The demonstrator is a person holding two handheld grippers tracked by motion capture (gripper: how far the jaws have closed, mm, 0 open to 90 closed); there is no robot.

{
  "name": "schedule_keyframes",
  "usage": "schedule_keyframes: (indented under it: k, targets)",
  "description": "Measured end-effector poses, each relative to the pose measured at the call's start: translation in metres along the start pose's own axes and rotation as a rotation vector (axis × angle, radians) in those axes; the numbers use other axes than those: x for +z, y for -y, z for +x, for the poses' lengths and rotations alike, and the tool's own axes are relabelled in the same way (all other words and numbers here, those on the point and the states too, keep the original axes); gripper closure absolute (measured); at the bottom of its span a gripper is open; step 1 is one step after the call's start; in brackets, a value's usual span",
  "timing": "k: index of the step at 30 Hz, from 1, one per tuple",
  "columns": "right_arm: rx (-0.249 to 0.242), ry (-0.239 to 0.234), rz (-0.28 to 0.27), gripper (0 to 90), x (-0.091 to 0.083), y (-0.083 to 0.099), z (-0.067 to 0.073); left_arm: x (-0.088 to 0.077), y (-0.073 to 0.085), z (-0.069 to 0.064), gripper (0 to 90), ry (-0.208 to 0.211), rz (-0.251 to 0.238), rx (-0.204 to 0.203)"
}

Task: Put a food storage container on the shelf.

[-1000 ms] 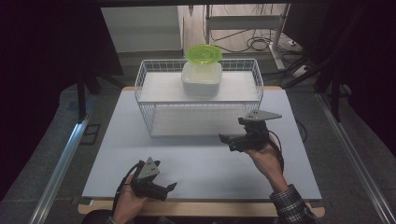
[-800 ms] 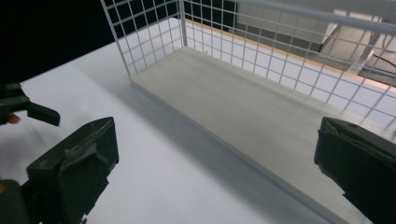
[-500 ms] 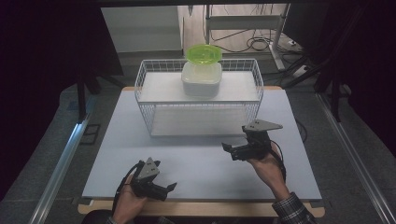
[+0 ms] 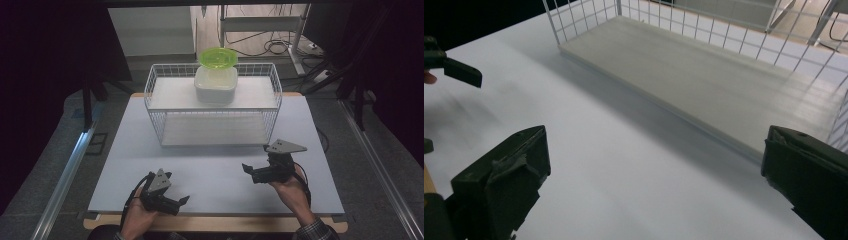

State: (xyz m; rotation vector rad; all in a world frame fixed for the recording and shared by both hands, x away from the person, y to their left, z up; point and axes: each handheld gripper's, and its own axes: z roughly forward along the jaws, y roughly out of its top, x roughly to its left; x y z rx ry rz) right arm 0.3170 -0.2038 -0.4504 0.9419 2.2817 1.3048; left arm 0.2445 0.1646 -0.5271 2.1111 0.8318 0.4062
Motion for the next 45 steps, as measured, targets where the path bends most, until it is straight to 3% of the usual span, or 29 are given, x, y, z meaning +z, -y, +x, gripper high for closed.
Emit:
schedule_keyframes:
  k: [15,45]
  targets:
    - [-0.005,0.038,0.060,0.0,-0.004,0.033,0.000,0.000,0.000,0.000,0.5,-0.004,-0.002,-0.004]
    - [-0.016,0.083,0.236,0.0,0.002,0.069,0.006,0.002,0.001,0.000,0.1,-0.005,0.016,-0.002]
